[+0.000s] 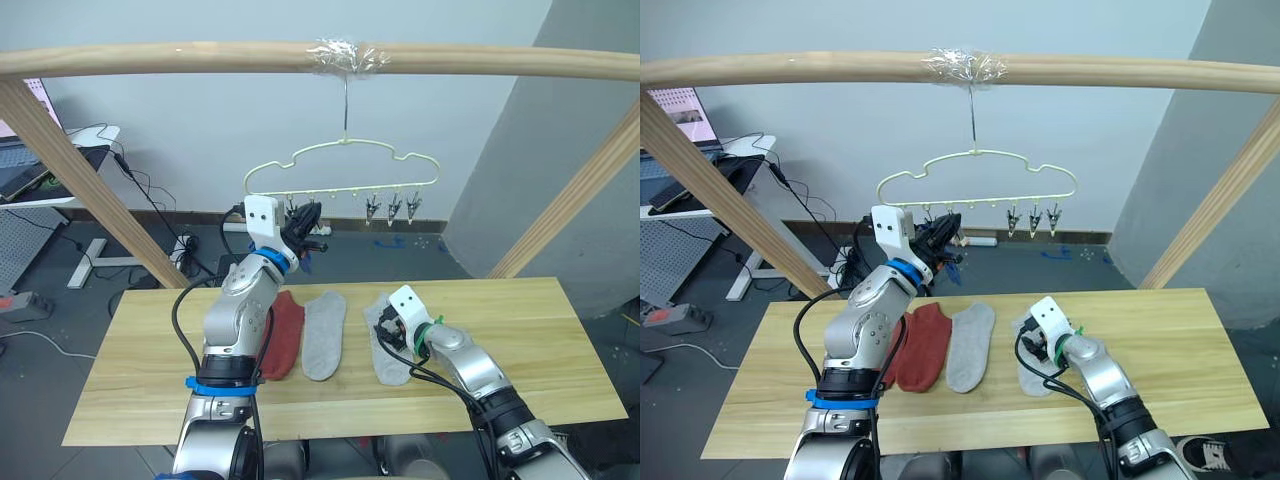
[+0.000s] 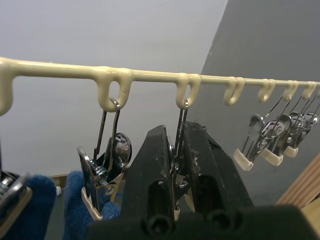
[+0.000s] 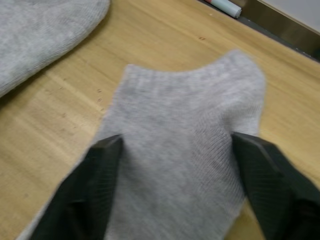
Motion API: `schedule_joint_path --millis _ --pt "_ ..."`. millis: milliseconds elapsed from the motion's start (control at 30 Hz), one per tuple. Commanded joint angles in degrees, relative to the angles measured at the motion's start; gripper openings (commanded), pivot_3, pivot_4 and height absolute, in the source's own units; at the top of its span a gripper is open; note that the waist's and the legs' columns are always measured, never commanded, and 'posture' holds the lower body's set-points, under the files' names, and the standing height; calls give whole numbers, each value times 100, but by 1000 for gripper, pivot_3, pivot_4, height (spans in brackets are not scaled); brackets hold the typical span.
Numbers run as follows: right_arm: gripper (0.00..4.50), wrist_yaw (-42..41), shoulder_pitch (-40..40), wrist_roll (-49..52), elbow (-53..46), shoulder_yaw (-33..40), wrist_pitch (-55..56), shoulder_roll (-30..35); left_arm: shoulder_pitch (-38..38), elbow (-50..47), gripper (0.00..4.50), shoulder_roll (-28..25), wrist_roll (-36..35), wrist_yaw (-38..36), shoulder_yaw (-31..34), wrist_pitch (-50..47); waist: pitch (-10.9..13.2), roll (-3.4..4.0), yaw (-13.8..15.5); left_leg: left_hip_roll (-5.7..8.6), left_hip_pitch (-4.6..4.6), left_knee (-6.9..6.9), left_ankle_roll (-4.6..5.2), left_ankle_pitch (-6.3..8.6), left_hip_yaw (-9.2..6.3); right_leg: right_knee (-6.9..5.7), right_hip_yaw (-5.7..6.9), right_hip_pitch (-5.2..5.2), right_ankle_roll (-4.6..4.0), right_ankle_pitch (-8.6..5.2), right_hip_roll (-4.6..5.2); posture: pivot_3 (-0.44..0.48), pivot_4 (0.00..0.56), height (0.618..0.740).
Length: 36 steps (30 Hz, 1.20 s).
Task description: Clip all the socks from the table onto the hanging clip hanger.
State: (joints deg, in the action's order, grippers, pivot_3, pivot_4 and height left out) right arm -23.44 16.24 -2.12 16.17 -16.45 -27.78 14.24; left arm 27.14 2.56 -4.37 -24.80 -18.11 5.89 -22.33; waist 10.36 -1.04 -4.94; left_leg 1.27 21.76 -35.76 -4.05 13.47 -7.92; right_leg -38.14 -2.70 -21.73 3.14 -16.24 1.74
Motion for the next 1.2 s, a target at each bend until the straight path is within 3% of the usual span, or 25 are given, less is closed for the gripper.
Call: schedule_joint_path --millis 33,233,500,667,1200 --pt "2118 -167 -277 -13 -81 41 -38 171 39 -180 82 -52 -271 36 248 -202 0 0 3 0 1 -7 0 0 0 3 -1 3 5 3 0 -79 162 740" --pt "18 -475 -577 18 -978 76 119 467 38 -253 82 -191 -785 -82 424 -844 0 0 -6 -1 -1 -19 1 0 0 2 -1 8 24 3 -3 -92 161 740" --pt "18 -1366 -611 247 -2963 -272 86 860 169 -99 82 -199 -2466 310 1224 -2705 1 0 -35 -11 1 -16 0 0 0 2 -1 0 26 3 -11 -108 153 740" --pt "18 -1593 -241 642 -3752 -162 -396 794 350 8 82 -148 -3497 748 1800 -3371 1 0 -28 -10 2 -18 0 0 0 6 -1 2 29 3 -11 -110 150 740" --pt "18 -1327 746 1250 -3945 134 -1299 306 359 -85 82 -131 -4291 1214 1826 -3532 1 0 -8 -10 12 -15 -2 0 0 9 -2 -10 11 16 -8 -111 152 740"
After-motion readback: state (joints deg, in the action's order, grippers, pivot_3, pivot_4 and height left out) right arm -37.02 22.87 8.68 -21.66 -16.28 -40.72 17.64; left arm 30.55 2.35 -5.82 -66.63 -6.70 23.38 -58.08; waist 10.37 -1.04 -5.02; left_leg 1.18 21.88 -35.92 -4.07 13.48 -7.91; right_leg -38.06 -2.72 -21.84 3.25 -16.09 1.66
